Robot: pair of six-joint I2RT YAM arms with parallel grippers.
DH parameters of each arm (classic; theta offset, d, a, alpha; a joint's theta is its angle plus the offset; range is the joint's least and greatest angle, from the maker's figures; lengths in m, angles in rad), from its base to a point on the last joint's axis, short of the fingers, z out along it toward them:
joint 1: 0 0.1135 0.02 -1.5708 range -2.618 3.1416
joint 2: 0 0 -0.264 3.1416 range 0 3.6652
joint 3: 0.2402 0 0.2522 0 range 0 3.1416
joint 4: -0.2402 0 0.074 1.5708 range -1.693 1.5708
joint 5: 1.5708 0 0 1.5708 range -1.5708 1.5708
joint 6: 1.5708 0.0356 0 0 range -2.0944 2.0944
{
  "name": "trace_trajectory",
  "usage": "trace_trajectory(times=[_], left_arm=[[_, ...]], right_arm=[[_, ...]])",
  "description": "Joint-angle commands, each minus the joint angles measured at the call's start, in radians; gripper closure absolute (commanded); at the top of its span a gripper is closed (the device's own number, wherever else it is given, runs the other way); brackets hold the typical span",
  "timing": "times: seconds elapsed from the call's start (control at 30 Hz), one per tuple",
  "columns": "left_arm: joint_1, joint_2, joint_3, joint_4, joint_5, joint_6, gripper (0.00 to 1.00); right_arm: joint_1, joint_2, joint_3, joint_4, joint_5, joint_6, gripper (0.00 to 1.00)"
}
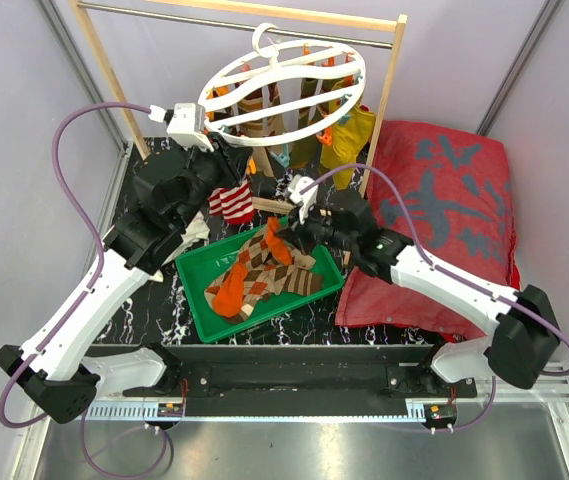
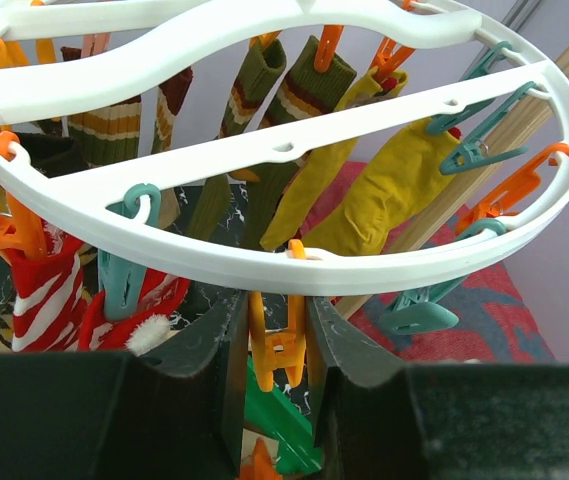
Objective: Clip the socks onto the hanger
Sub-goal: Pick up the sock from the bin, then clamp the sock onto the hanger.
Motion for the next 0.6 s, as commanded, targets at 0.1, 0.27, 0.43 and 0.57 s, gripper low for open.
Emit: trace_trajectory(times=[0.1,0.27,0.43,0.57], left_arm=[[-0.007,-0.011,0.000,0.031,0.027,-0.036,1.00],[-0.007,-0.014,-0.020,0.055,0.044,-0.042,1.00],[-0.007,-0.020,-0.042,0.080,0.041,-0.039,1.00],[-0.007,-0.013,-0.045,0.080,0.050,-0.024,1.00]], right_arm=[[0.004,-0.047,-0.007,0.409,0.089,0.099,1.00],[0.003,0.002,0.055,0.470,0.109,0.135,1.00],[0.003,0.023,0.104,0.478,0.106,0.137,1.00],[0.003,0.032,0.127,0.467,0.102,0.137,1.00]])
